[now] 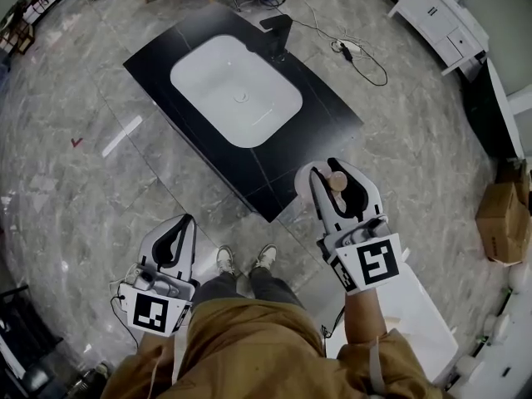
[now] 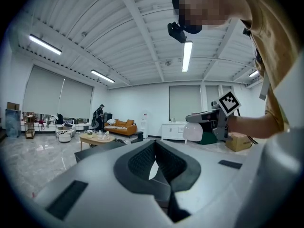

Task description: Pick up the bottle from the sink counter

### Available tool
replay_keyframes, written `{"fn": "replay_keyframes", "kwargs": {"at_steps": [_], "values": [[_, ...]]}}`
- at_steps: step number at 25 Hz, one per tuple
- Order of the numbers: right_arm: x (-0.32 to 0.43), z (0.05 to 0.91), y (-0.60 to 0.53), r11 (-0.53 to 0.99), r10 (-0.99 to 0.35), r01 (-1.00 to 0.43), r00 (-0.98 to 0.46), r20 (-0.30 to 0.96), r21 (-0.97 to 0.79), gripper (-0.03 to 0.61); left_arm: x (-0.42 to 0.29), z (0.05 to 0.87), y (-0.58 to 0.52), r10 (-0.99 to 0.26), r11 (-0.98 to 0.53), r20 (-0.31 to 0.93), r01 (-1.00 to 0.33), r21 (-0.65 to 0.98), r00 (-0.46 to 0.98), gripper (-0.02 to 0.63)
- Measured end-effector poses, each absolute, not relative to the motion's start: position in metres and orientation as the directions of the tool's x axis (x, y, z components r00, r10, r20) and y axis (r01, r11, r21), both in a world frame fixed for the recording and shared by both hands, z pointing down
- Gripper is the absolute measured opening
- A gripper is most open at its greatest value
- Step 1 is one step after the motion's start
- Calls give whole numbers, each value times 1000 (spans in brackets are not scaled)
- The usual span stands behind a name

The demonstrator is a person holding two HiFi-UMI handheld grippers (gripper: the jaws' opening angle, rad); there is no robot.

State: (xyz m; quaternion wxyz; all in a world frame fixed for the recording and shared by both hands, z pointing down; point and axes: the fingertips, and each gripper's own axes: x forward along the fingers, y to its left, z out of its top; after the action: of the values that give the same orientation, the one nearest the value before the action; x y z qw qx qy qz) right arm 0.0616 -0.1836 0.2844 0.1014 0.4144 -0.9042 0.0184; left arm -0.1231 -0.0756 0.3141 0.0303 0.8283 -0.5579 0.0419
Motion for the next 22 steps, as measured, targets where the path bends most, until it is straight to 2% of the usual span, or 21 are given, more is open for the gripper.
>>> {"fn": "replay_keyframes", "kwargs": {"at_steps": [22], "values": [[106,237,-143,595,-795,-802,-579,183,48,124,-139,261,-65,-933,-359,-7,-931,-60,360,3]]}}
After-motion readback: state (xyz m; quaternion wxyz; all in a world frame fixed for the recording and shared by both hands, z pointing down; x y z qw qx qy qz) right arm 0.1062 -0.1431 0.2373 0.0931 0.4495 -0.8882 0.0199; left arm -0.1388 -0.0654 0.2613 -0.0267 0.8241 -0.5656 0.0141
